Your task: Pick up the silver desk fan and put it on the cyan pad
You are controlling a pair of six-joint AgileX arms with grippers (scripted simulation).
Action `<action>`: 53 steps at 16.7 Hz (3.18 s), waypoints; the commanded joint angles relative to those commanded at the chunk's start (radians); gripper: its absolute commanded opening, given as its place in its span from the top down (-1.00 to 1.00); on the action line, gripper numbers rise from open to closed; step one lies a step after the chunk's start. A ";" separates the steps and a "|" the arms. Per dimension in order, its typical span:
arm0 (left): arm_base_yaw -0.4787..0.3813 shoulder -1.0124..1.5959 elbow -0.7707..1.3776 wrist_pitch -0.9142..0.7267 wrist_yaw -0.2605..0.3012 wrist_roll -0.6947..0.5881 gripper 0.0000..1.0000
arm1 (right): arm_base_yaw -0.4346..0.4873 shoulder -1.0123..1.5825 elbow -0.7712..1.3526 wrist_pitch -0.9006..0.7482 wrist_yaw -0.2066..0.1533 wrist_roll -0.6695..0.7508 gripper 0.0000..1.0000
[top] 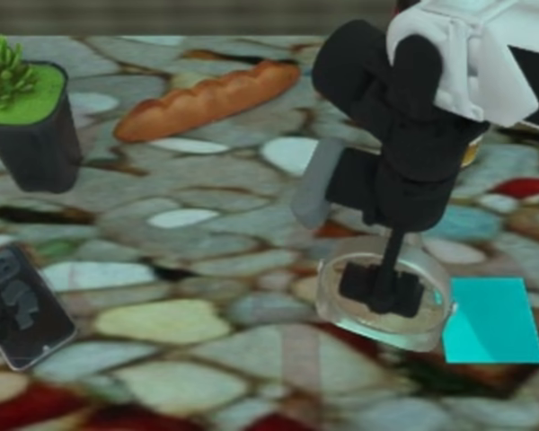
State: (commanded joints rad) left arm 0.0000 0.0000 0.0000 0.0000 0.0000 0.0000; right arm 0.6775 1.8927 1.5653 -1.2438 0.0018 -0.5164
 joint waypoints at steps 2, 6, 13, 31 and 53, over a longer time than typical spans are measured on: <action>0.000 0.000 0.000 0.000 0.000 0.000 -1.00 | 0.000 0.000 0.000 0.000 0.000 0.000 -1.00; 0.000 0.000 0.000 0.000 0.000 0.000 -1.00 | 0.000 0.000 0.000 0.000 0.000 0.000 -0.40; 0.000 0.000 0.000 0.000 0.000 0.000 -1.00 | 0.000 0.000 0.000 0.000 0.000 0.000 0.66; 0.000 0.000 0.000 0.000 0.000 0.000 -1.00 | 0.006 0.004 0.179 -0.177 0.000 -0.001 1.00; 0.000 0.000 0.000 0.000 0.000 0.000 -1.00 | -0.289 -0.303 -0.182 -0.122 -0.001 -0.670 1.00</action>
State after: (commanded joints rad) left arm 0.0000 0.0000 0.0000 0.0000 0.0000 0.0000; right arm 0.3889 1.5894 1.3835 -1.3659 0.0009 -1.1861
